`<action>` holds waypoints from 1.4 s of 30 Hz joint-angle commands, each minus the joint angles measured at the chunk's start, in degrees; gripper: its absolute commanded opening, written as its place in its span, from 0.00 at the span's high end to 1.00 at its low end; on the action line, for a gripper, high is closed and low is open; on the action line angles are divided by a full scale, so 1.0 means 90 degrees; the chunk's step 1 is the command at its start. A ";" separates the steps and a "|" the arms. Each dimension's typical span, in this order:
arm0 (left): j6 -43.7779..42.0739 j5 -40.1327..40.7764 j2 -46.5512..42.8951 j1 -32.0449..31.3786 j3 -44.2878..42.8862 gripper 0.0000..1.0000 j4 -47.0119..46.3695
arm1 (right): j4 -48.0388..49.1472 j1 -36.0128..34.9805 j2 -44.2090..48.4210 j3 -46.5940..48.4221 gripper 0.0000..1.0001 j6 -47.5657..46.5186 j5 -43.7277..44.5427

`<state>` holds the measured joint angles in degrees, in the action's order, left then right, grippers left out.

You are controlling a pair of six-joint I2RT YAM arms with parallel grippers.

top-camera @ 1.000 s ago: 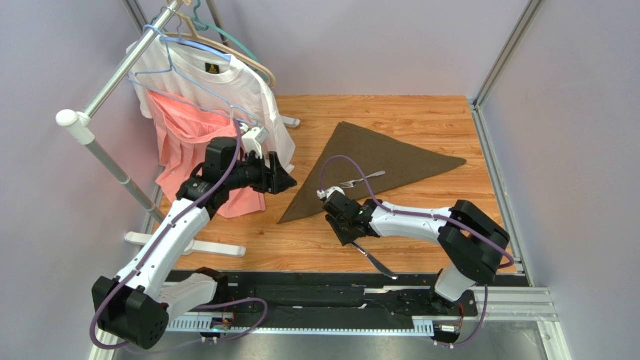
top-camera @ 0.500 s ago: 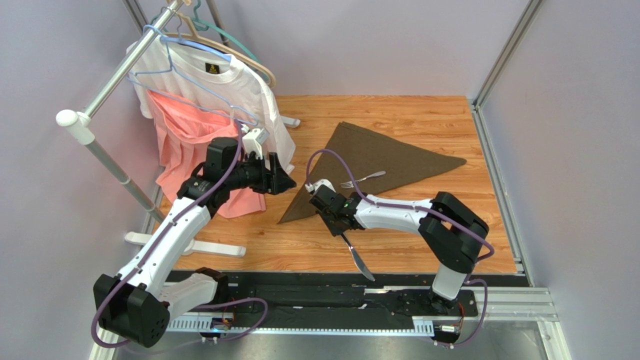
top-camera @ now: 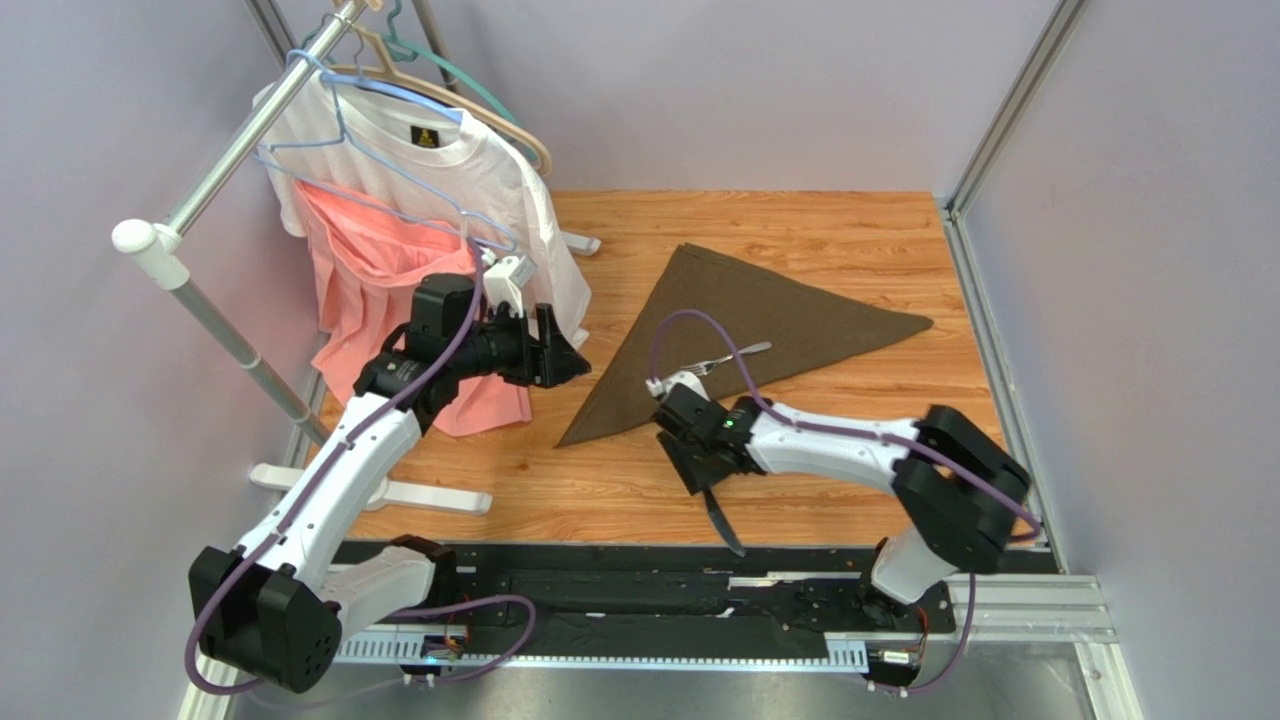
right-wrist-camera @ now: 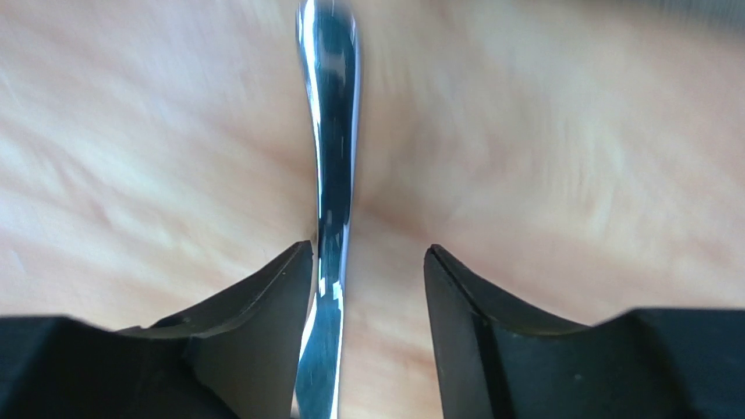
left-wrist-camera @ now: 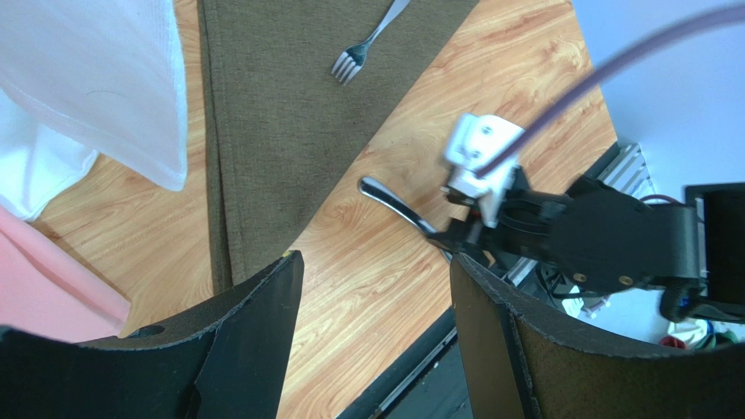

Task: Fold the napkin, place the utensils inside, and roll it up
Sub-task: Grab a utensil with the left arm

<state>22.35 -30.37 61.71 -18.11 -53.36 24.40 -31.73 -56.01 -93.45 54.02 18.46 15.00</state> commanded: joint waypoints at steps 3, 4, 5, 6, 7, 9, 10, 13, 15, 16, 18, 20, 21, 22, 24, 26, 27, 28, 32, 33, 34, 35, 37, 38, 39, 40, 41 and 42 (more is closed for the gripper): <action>-0.0022 -0.0278 -0.0089 0.0059 0.0031 0.28 -0.0231 | -0.0997 -0.0485 0.1437 -0.1157 0.40 0.1502 -0.0359; -0.0022 -0.0278 -0.0089 0.0069 0.0031 0.28 -0.0250 | -0.0890 -0.0679 0.1535 -0.1236 0.40 0.1591 -0.0330; -0.0032 -0.0278 -0.0118 0.0069 0.0031 0.28 -0.0251 | -0.0831 -0.0739 0.1652 -0.1295 0.39 0.1766 -0.0291; -0.0051 -0.0249 -0.0138 0.0069 0.0041 0.28 -0.0241 | -0.0772 -0.0769 0.1682 -0.1392 0.39 0.1806 -0.0281; -0.0071 -0.0239 -0.0148 0.0069 0.0041 0.28 -0.0221 | -0.0656 -0.0759 0.1692 -0.1402 0.39 0.1845 -0.0271; -0.0100 -0.0219 -0.0197 0.0069 0.0050 0.28 -0.0192 | -0.0558 -0.0779 0.1692 -0.1374 0.39 0.1865 -0.0300; -0.0110 -0.0200 -0.0197 0.0069 0.0050 0.28 -0.0173 | -0.0489 -0.0827 0.1682 -0.1344 0.39 0.1855 -0.0329; -0.0139 -0.0190 -0.0216 0.0069 0.0050 0.28 -0.0143 | -0.0557 -0.1002 0.1526 -0.1237 0.39 0.1875 -0.0300; -0.0159 -0.0190 -0.0216 0.0069 0.0031 0.28 -0.0133 | -0.0615 -0.1207 0.1380 -0.1256 0.39 0.1991 -0.0203; -0.0159 -0.0200 -0.0216 0.0069 0.0031 0.28 -0.0133 | -0.0674 -0.1276 0.1370 -0.1275 0.39 0.2021 -0.0173; -0.0149 -0.0200 -0.0216 0.0069 0.0041 0.28 -0.0133 | -0.0742 -0.1452 0.1369 -0.1246 0.39 0.2157 -0.0018; -0.0149 -0.0200 -0.0216 0.0069 0.0050 0.28 -0.0133 | -0.0859 -0.1657 0.1428 -0.1120 0.38 0.2343 0.0080; -0.0149 -0.0200 -0.0207 0.0069 0.0060 0.28 -0.0133 | -0.0879 -0.1706 0.1438 -0.1090 0.38 0.2392 0.0081; -0.0140 -0.0219 -0.0197 0.0069 0.0060 0.28 -0.0133 | -0.0889 -0.1765 0.1419 -0.1051 0.38 0.2450 0.0062; -0.0149 -0.0219 -0.0187 0.0069 0.0060 0.28 -0.0133 | -0.0957 -0.1814 0.1263 -0.0992 0.38 0.2568 0.0207; -0.0149 -0.0229 -0.0197 0.0069 0.0060 0.28 -0.0143 | -0.1045 -0.1853 0.0981 -0.0934 0.39 0.2597 0.0246; -0.0149 -0.0229 -0.0207 0.0069 0.0060 0.28 -0.0133 | -0.1113 -0.1950 0.0882 -0.0885 0.39 0.2617 0.0392; -0.0159 -0.0229 -0.0207 0.0069 0.0050 0.28 -0.0124 | -0.1230 -0.2009 0.0794 -0.0846 0.39 0.2627 0.0442; -0.0178 -0.0219 -0.0207 0.0069 0.0041 0.28 -0.0104 | -0.1387 -0.2214 0.0482 -0.0709 0.40 0.2811 0.0695; -0.0179 -0.0219 -0.0207 0.0069 0.0041 0.28 -0.0104 | -0.1445 -0.2282 0.0404 -0.0671 0.41 0.2870 0.0822; -0.0179 -0.0219 -0.0207 0.0069 0.0041 0.28 -0.0104 | -0.1542 -0.2312 0.0383 -0.0641 0.42 0.2900 0.0881; -0.0179 -0.0229 -0.0216 0.0069 0.0050 0.28 -0.0104 | -0.1592 -0.2341 0.0383 -0.0631 0.44 0.3007 0.0969; -0.0179 -0.0219 -0.0216 0.0069 0.0050 0.28 -0.0104 | -0.1728 -0.2458 0.0373 -0.0534 0.47 0.3037 0.1096; -0.0179 -0.0210 -0.0226 0.0069 0.0041 0.28 -0.0104 | -0.1806 -0.2487 0.0364 -0.0504 0.49 0.3085 0.1125; -0.0169 -0.0219 -0.0207 0.0069 0.0041 0.28 -0.0114 | -0.1875 -0.2584 0.0354 -0.0504 0.52 0.3134 0.1174; -0.0178 -0.0229 -0.0216 0.0069 0.0041 0.28 -0.0114 | -0.1924 -0.2624 0.0335 -0.0514 0.55 0.3154 0.1194; -0.0179 -0.0229 -0.0226 0.0069 0.0041 0.28 -0.0114 | -0.1944 -0.2644 0.0315 -0.0524 0.60 0.3183 0.1213; -0.0169 -0.0239 -0.0226 0.0069 0.0031 0.28 -0.0104 | -0.1944 -0.2673 0.0315 -0.0543 0.62 0.3232 0.1214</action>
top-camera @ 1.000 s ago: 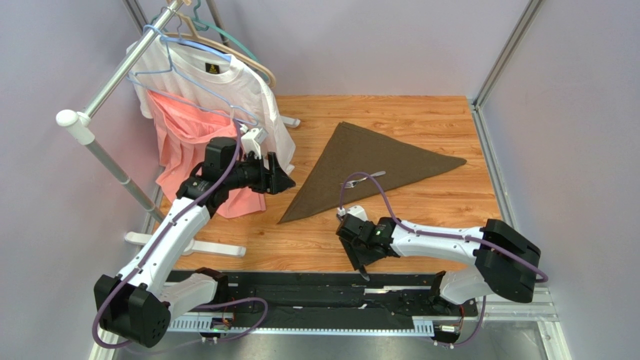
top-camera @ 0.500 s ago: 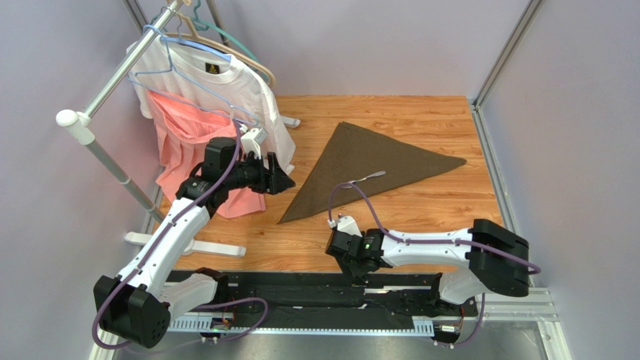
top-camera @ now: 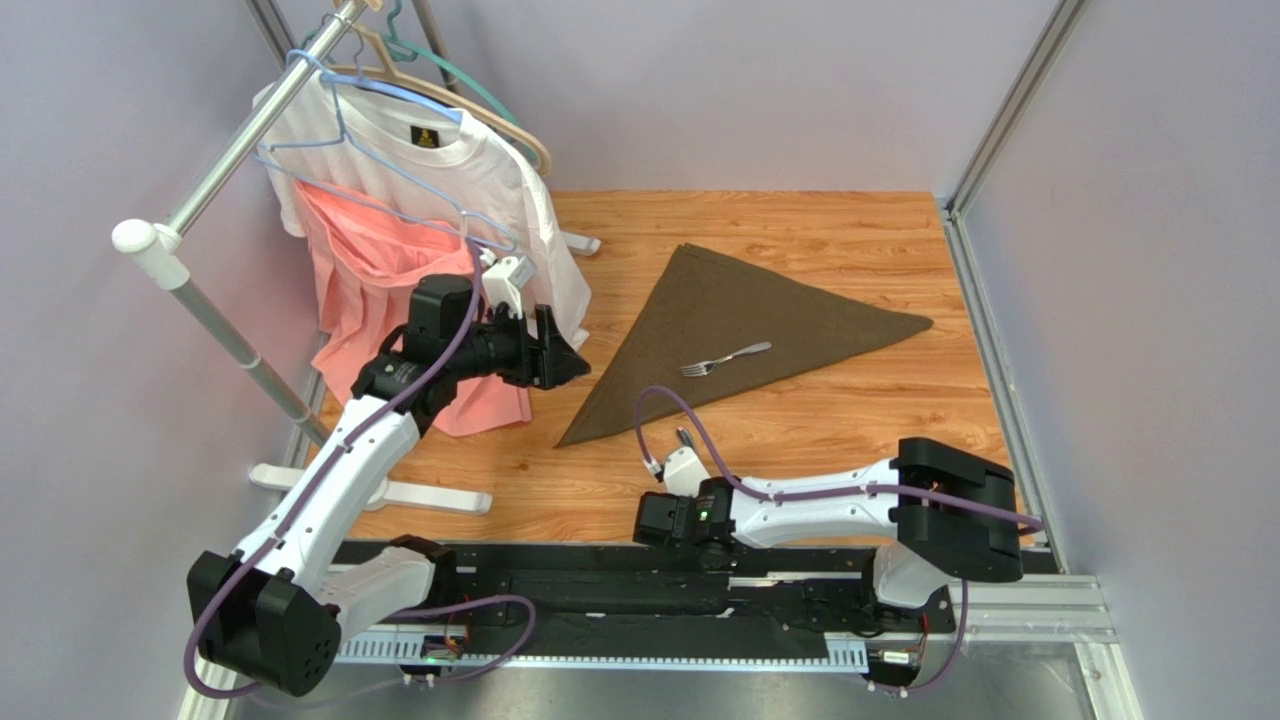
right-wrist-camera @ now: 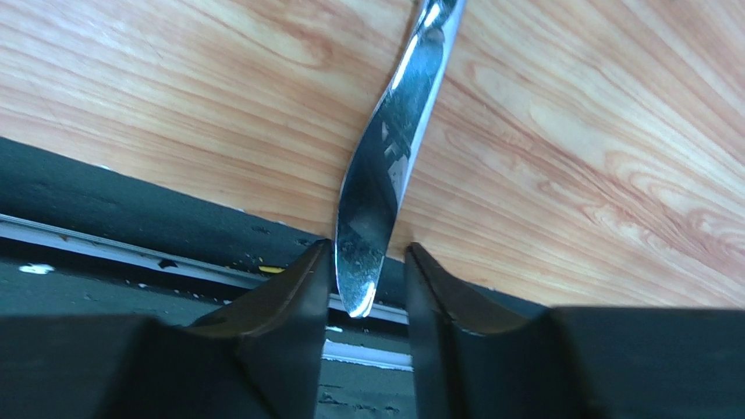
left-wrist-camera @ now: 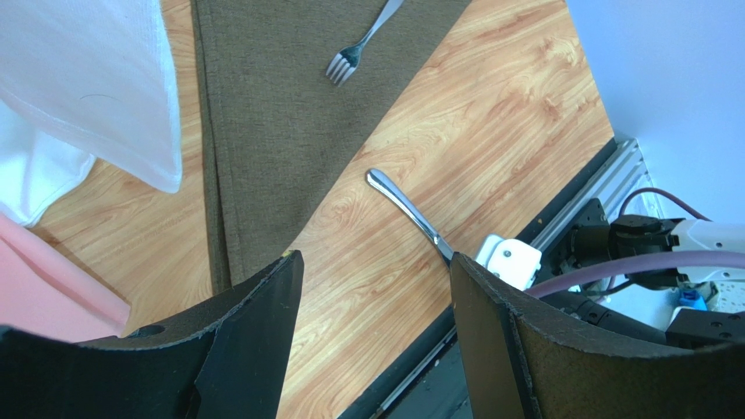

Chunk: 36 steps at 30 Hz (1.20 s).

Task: Fold the napkin, place the utensils inside, and roll it up
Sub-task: Grab a utensil with the left arm

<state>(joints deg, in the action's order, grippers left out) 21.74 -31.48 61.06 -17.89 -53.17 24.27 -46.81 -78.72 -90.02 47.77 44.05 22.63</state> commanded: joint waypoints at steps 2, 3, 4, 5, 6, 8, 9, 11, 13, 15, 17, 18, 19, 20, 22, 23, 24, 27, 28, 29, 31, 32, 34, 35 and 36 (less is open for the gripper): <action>-0.0101 -0.0115 -0.0163 0.0054 0.0019 0.28 -0.0109 | -0.0268 -0.0228 -0.0144 0.0122 0.65 0.0437 0.0395; -0.0101 -0.0115 -0.0163 0.0054 0.0019 0.28 -0.0109 | -0.0278 -0.0306 -0.0183 0.0122 0.67 0.0476 0.0434; -0.0110 -0.0115 -0.0173 0.0054 0.0019 0.28 -0.0109 | -0.0297 -0.0345 -0.0213 0.0132 0.69 0.0505 0.0454; -0.0111 -0.0115 -0.0182 0.0054 0.0019 0.28 -0.0109 | -0.0326 -0.0374 -0.0290 0.0180 0.71 0.0525 0.0464; -0.0111 -0.0125 -0.0173 0.0054 0.0019 0.28 -0.0109 | -0.0365 -0.0462 -0.0349 0.0229 0.72 0.0554 0.0531; -0.0110 -0.0134 -0.0173 0.0054 0.0019 0.28 -0.0109 | -0.0589 -0.0569 -0.0524 0.0433 0.74 0.0613 0.0649; -0.0101 -0.0144 -0.0163 0.0054 0.0028 0.28 -0.0119 | -0.0784 -0.0657 -0.0574 0.0502 0.75 0.0632 0.0756; -0.0091 -0.0183 -0.0173 0.0054 0.0029 0.28 -0.0138 | -0.0970 -0.0745 -0.0681 0.0649 0.75 0.0671 0.0864; -0.0091 -0.0222 -0.0173 0.0054 0.0038 0.28 -0.0177 | -0.1176 -0.0804 -0.0672 0.0786 0.79 0.0691 0.0981; -0.0081 -0.0242 -0.0202 0.0054 0.0058 0.28 -0.0216 | -0.1254 -0.0814 -0.0556 0.0796 0.80 0.0691 0.1078; -0.0081 -0.0242 -0.0241 0.0054 0.0068 0.28 -0.0226 | -0.1303 -0.0804 -0.0448 0.0796 0.82 0.0691 0.1157; -0.0091 -0.0252 -0.0261 0.0054 0.0077 0.28 -0.0236 | -0.1361 -0.0814 -0.0322 0.0825 0.82 0.0682 0.1225; -0.0091 -0.0281 -0.0261 0.0054 0.0087 0.28 -0.0255 | -0.1381 -0.0804 -0.0253 0.0825 0.84 0.0662 0.1264; -0.0081 -0.0300 -0.0270 0.0054 0.0087 0.28 -0.0265 | -0.1372 -0.0814 -0.0146 0.0825 0.85 0.0652 0.1294; -0.0091 -0.0320 -0.0261 0.0054 0.0087 0.28 -0.0285 | -0.1255 -0.0795 0.0108 0.0738 0.86 0.0574 0.1323; -0.0091 -0.0330 -0.0261 0.0054 0.0087 0.28 -0.0285 | -0.1187 -0.0785 0.0158 0.0699 0.86 0.0545 0.1342; -0.0091 -0.0339 -0.0261 0.0054 0.0087 0.29 -0.0285 | -0.1109 -0.0765 0.0197 0.0640 0.86 0.0535 0.1343; -0.0101 -0.0359 -0.0261 0.0054 0.0087 0.28 -0.0295 | -0.1079 -0.0746 0.0158 0.0522 0.78 0.0506 0.1285; -0.0101 -0.0359 -0.0261 0.0054 0.0087 0.28 -0.0295 | -0.1050 -0.0746 0.0149 0.0513 0.66 0.0438 0.1216; -0.0101 -0.0369 -0.0241 0.0054 0.0087 0.28 -0.0275 | -0.0982 -0.0765 0.0206 0.0455 0.62 0.0350 0.1013; -0.0091 -0.0379 -0.0222 0.0054 0.0077 0.28 -0.0275 | -0.0669 -0.0785 0.0294 0.0309 0.53 0.0223 0.0777; -0.0101 -0.0388 -0.0222 0.0054 0.0077 0.28 -0.0275 | -0.0552 -0.0794 0.0430 0.0124 0.51 0.0213 0.0631; -0.0101 -0.0340 -0.0231 0.0054 0.0077 0.28 -0.0275 | -0.0298 -0.0775 0.0568 -0.0082 0.47 0.0203 0.0591; -0.0110 -0.0340 -0.0231 0.0054 0.0077 0.28 -0.0256 | -0.0230 -0.0727 0.0646 -0.0151 0.47 0.0184 0.0542; -0.0101 -0.0340 -0.0231 0.0054 0.0077 0.28 -0.0255 | -0.0171 -0.0717 0.0656 -0.0180 0.47 0.0164 0.0552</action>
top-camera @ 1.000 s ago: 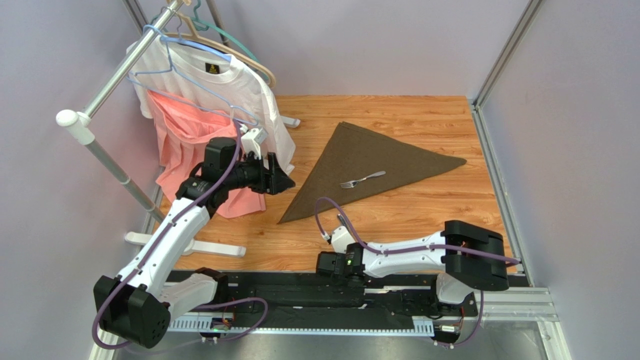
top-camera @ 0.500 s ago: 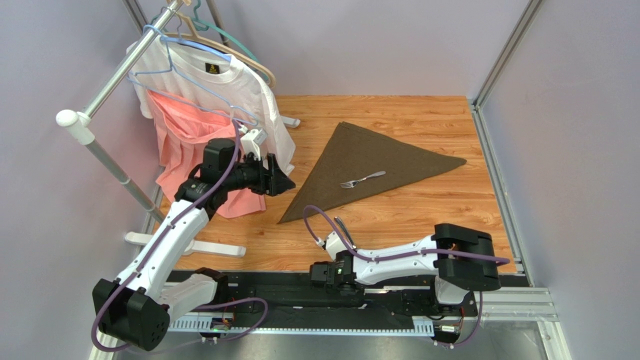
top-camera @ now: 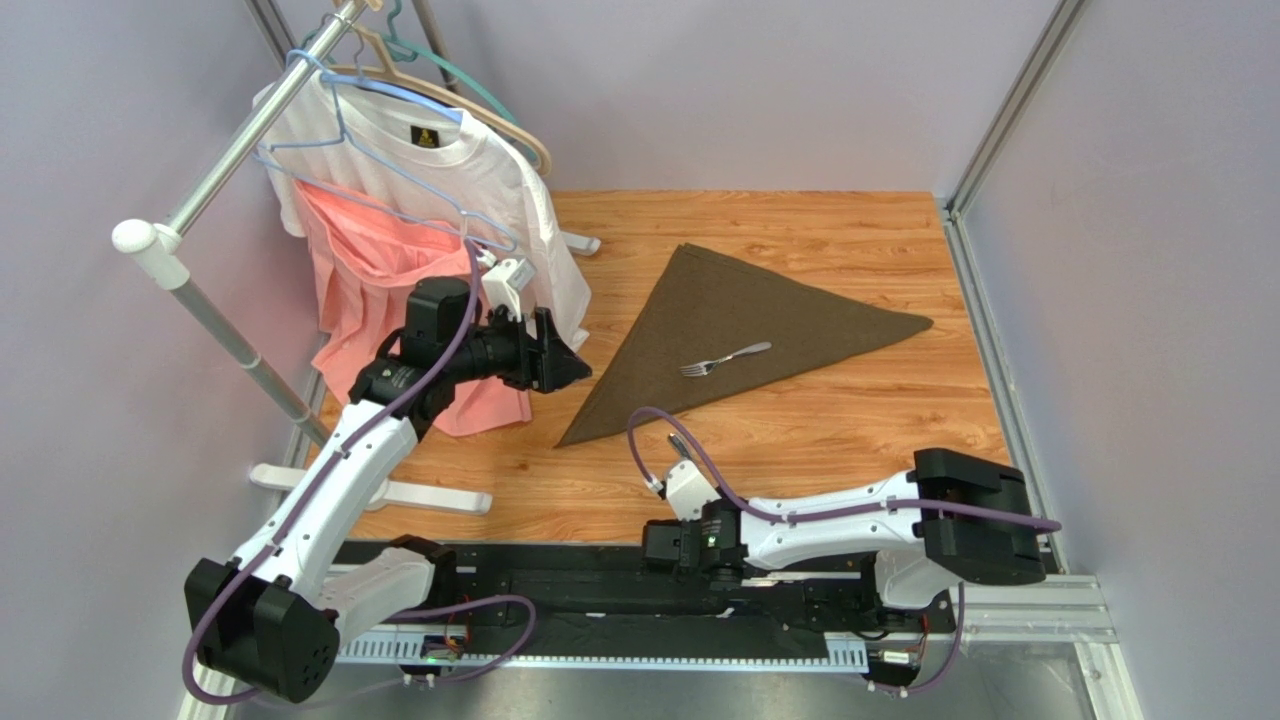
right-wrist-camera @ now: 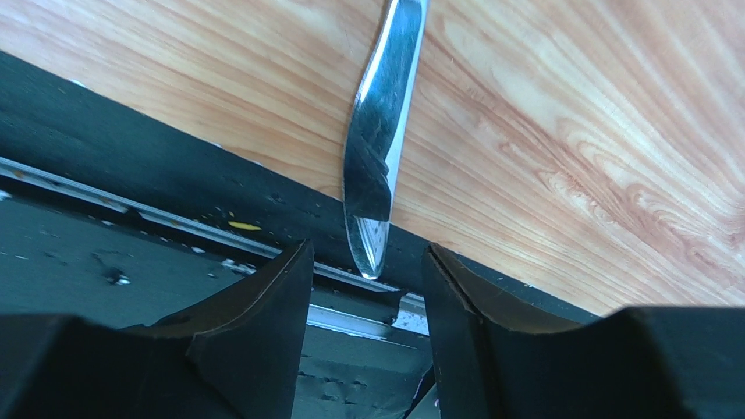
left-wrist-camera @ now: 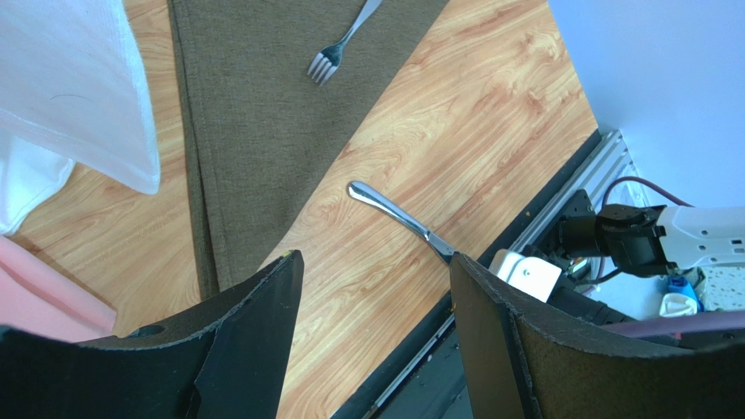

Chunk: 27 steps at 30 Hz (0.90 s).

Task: Fold the napkin, place the utensils inside, and roll it up
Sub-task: Grab a utensil with the left arm

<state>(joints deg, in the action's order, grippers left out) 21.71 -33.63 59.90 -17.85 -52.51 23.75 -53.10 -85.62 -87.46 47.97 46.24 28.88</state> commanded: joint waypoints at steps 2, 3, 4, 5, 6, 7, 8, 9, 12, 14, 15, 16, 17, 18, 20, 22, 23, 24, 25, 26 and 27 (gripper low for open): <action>-0.0089 -0.0102 -0.0083 0.0049 0.0005 0.28 -0.0207 | 0.0607 0.0070 0.0372 -0.0202 0.46 -0.0127 -0.0085; -0.0079 -0.0121 -0.0054 0.0049 0.0005 0.28 -0.0207 | 0.0627 0.0099 0.0246 -0.0154 0.46 -0.0118 -0.0065; -0.0079 -0.0121 -0.0044 0.0049 0.0005 0.28 -0.0207 | 0.0627 0.0119 0.0158 -0.0125 0.46 -0.0118 -0.0074; -0.0079 -0.0121 -0.0034 0.0049 -0.0005 0.28 -0.0207 | 0.0627 0.0158 0.0051 -0.0095 0.46 -0.0118 -0.0065; -0.0079 -0.0131 -0.0025 0.0049 -0.0005 0.28 -0.0207 | 0.0627 0.0178 -0.0134 -0.0027 0.46 -0.0099 -0.0074; -0.0079 -0.0141 -0.0025 0.0049 0.0004 0.28 -0.0197 | 0.0617 0.0178 -0.0242 0.0002 0.46 -0.0099 -0.0084; -0.0079 -0.0141 -0.0025 0.0049 -0.0005 0.28 -0.0207 | 0.0598 0.0178 -0.0311 0.0032 0.46 -0.0070 -0.0065; -0.0079 -0.0141 -0.0015 0.0049 -0.0005 0.28 -0.0207 | 0.0568 0.0188 -0.0427 0.0061 0.46 -0.0050 -0.0065; -0.0088 -0.0150 -0.0015 0.0049 -0.0015 0.28 -0.0207 | 0.0500 0.0217 -0.0507 0.0081 0.46 0.0048 -0.0065; -0.0079 -0.0170 -0.0005 0.0049 -0.0015 0.28 -0.0207 | 0.0538 0.0314 -0.0517 0.0042 0.46 0.0058 -0.0065; -0.0069 -0.0180 -0.0015 0.0049 -0.0005 0.28 -0.0207 | 0.0587 0.0344 -0.0517 0.0022 0.47 0.0038 -0.0065; -0.0079 -0.0199 -0.0015 0.0049 -0.0005 0.28 -0.0207 | 0.0636 0.0373 -0.0517 -0.0017 0.47 0.0009 -0.0065; -0.0079 -0.0199 -0.0015 0.0049 -0.0005 0.28 -0.0217 | 0.0685 0.0412 -0.0536 -0.0007 0.47 -0.0001 -0.0103; -0.0079 -0.0199 -0.0015 0.0049 -0.0005 0.28 -0.0217 | 0.0666 0.0422 -0.0565 0.0002 0.50 -0.0020 -0.0085; -0.0079 -0.0190 -0.0005 0.0059 -0.0015 0.28 -0.0217 | 0.0627 0.0422 -0.0624 0.0051 0.55 -0.0011 -0.0026; -0.0069 -0.0209 -0.0015 0.0059 -0.0015 0.28 -0.0217 | 0.0588 0.0432 -0.0682 0.0071 0.63 0.0018 0.0003; -0.0069 -0.0219 -0.0015 0.0059 -0.0015 0.28 -0.0217 | 0.0559 0.0422 -0.0750 0.0110 0.65 0.0028 0.0013; -0.0069 -0.0228 -0.0015 0.0059 -0.0015 0.29 -0.0217 | 0.0539 0.0432 -0.0780 0.0120 0.67 0.0038 0.0013; -0.0069 -0.0238 -0.0015 0.0059 -0.0005 0.29 -0.0217 | 0.0529 0.0432 -0.0809 0.0149 0.69 0.0038 0.0023; -0.0069 -0.0238 -0.0024 0.0069 -0.0005 0.29 -0.0226 | 0.0490 0.0432 -0.0887 0.0159 0.72 0.0038 0.0013; -0.0069 -0.0238 -0.0025 0.0069 -0.0005 0.29 -0.0227 | 0.0480 0.0432 -0.0907 0.0178 0.75 0.0058 0.0004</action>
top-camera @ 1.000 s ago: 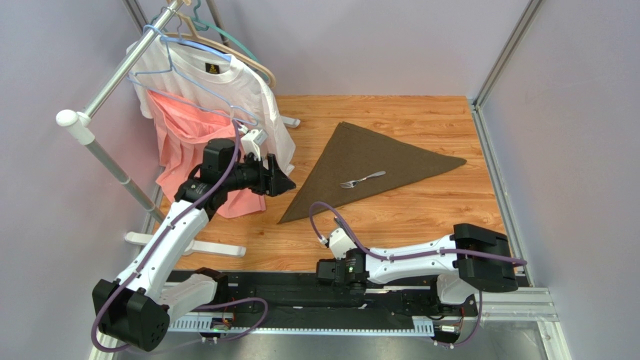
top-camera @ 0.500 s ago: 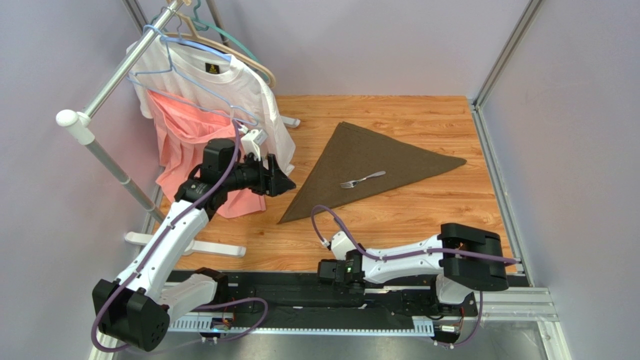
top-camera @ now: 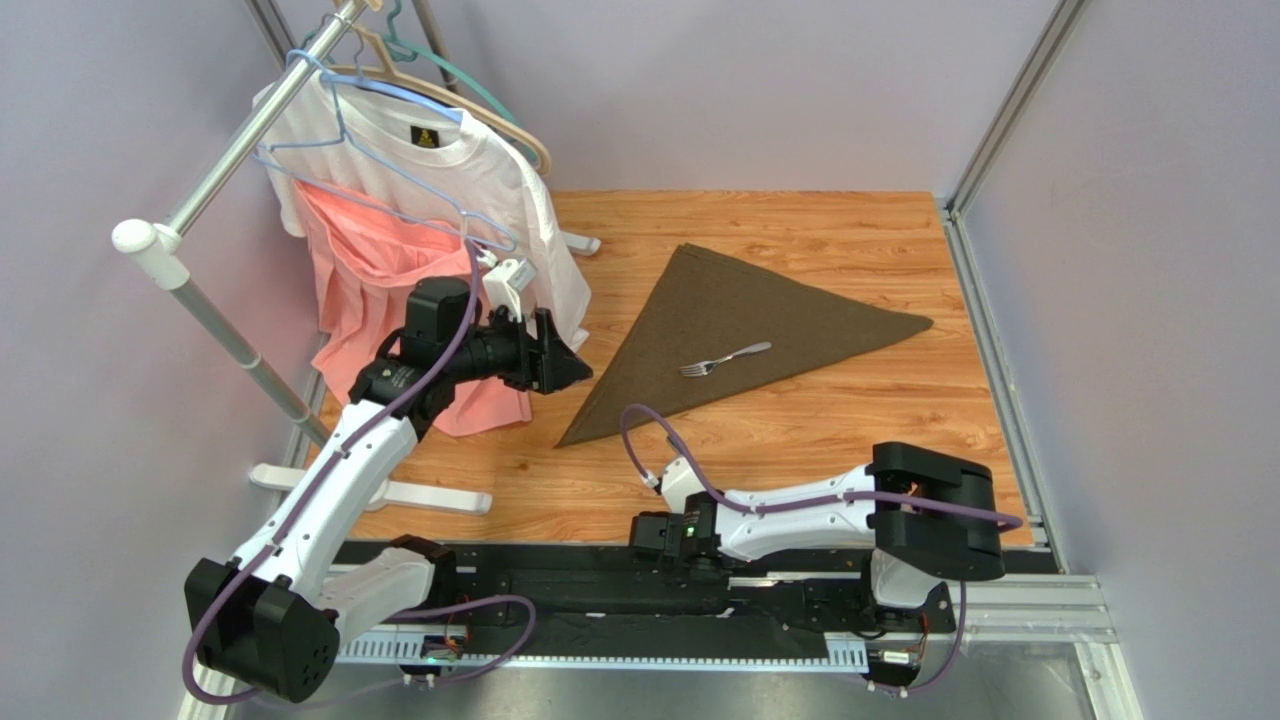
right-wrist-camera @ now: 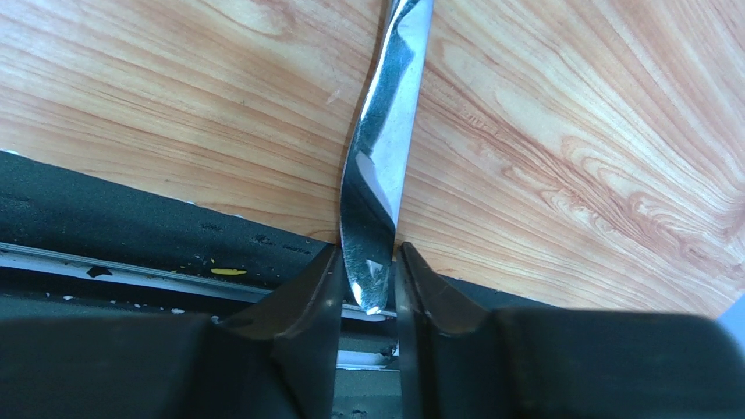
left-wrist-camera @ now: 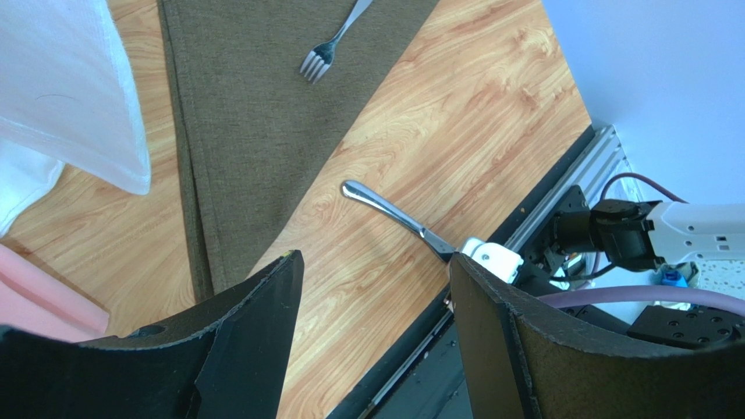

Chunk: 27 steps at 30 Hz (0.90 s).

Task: Fold the napkin, place the utensils inside, and roll it up
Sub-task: Grab a utensil with the left arm

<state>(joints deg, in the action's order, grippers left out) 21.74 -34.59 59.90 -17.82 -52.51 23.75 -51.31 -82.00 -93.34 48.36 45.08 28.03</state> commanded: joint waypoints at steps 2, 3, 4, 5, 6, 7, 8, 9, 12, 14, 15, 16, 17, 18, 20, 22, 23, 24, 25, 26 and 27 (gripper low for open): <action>-0.0071 -0.0161 -0.0025 0.0076 -0.0005 0.29 -0.0246 | 0.0213 0.0019 -0.0273 0.0154 0.77 0.0215 0.0069; -0.0062 -0.0190 -0.0025 0.0076 0.0004 0.29 -0.0246 | 0.0164 0.0019 -0.0264 0.0183 0.80 0.0235 0.0079; -0.0052 -0.0200 -0.0025 0.0086 -0.0005 0.29 -0.0275 | 0.0125 0.0009 -0.0244 0.0193 0.81 0.0255 0.0088; -0.0052 -0.0229 -0.0025 0.0096 -0.0005 0.29 -0.0285 | 0.0057 -0.0010 -0.0215 0.0203 0.82 0.0255 0.0089; -0.0033 -0.0268 -0.0025 0.0105 0.0004 0.29 -0.0304 | 0.0037 -0.0030 -0.0166 0.0193 0.84 0.0255 0.0089; -0.0023 -0.0287 -0.0034 0.0115 0.0005 0.29 -0.0334 | 0.0047 -0.0049 -0.0137 0.0184 0.85 0.0264 0.0050; -0.0013 -0.0307 -0.0034 0.0115 0.0014 0.29 -0.0334 | 0.0047 -0.0069 -0.0108 0.0164 0.87 0.0274 0.0049; -0.0013 -0.0317 -0.0044 0.0125 0.0024 0.29 -0.0344 | 0.0066 -0.0069 -0.0078 0.0164 0.90 0.0265 0.0059; -0.0003 -0.0307 -0.0064 0.0125 0.0043 0.29 -0.0353 | 0.0115 -0.0088 0.0019 0.0135 0.96 0.0235 0.0001; 0.0007 -0.0317 -0.0083 0.0125 0.0053 0.29 -0.0363 | 0.0105 -0.0098 0.0146 0.0144 0.99 0.0225 -0.0009; -0.0003 -0.0317 -0.0083 0.0125 0.0063 0.29 -0.0363 | 0.0105 -0.0108 0.0205 0.0154 1.00 0.0216 0.0001; 0.0016 -0.0317 -0.0083 0.0125 0.0073 0.29 -0.0373 | 0.0115 -0.0098 0.0263 0.0145 1.00 0.0196 -0.0009; 0.0007 -0.0327 -0.0093 0.0125 0.0073 0.29 -0.0383 | 0.0096 -0.0098 0.0389 0.0164 1.00 0.0196 0.0001; 0.0007 -0.0327 -0.0093 0.0125 0.0083 0.29 -0.0383 | 0.0076 -0.0098 0.0458 0.0174 1.00 0.0187 0.0030; 0.0016 -0.0346 -0.0103 0.0125 0.0083 0.29 -0.0402 | 0.0047 -0.0108 0.0643 0.0154 1.00 0.0186 0.0088; 0.0026 -0.0376 -0.0112 0.0125 0.0102 0.29 -0.0451 | 0.0066 -0.0098 0.0732 0.0096 1.00 0.0177 0.0127; 0.0026 -0.0376 -0.0122 0.0125 0.0102 0.29 -0.0451 | 0.0095 -0.0118 0.0781 0.0009 1.00 0.0177 0.0137; 0.0026 -0.0376 -0.0122 0.0125 0.0102 0.29 -0.0451 | 0.0125 -0.0089 0.0781 -0.0041 1.00 0.0167 0.0128; 0.0026 -0.0376 -0.0122 0.0125 0.0112 0.29 -0.0451 | 0.0193 -0.0069 0.0781 -0.0080 1.00 0.0177 0.0128; 0.0017 -0.0385 -0.0103 0.0125 0.0112 0.29 -0.0461 | 0.0232 -0.0059 0.0791 -0.0129 1.00 0.0177 0.0108; 0.0016 -0.0385 -0.0103 0.0125 0.0112 0.29 -0.0461 | 0.0252 -0.0059 0.0781 -0.0177 1.00 0.0186 0.0108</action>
<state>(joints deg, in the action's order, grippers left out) 21.82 -36.64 59.90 -17.10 -51.68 21.50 -50.96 -82.48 -87.57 48.56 45.65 27.68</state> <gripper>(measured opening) 0.713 0.008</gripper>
